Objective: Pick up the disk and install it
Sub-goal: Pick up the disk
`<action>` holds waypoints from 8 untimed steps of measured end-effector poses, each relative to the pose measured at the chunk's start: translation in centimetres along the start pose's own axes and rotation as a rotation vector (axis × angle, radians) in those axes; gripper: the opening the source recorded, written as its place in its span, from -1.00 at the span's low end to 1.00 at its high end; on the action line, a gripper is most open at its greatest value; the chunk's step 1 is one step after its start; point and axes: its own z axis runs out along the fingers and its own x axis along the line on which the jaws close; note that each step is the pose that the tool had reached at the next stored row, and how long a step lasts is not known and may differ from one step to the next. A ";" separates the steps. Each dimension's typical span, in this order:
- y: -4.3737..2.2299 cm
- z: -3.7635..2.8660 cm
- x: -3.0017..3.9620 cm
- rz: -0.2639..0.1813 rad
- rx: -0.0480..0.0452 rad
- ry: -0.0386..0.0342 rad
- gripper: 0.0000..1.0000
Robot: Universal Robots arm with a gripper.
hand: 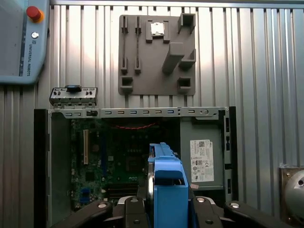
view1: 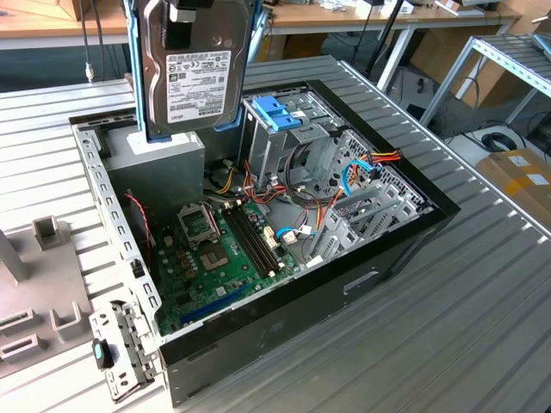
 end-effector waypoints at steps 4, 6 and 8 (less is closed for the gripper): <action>0.00 0.02 0.12 0.000 0.0001 -0.0001 -0.26; -0.01 0.03 0.19 0.000 0.0001 -0.0001 -0.26; -0.01 0.04 0.26 0.000 0.0000 -0.0001 -0.26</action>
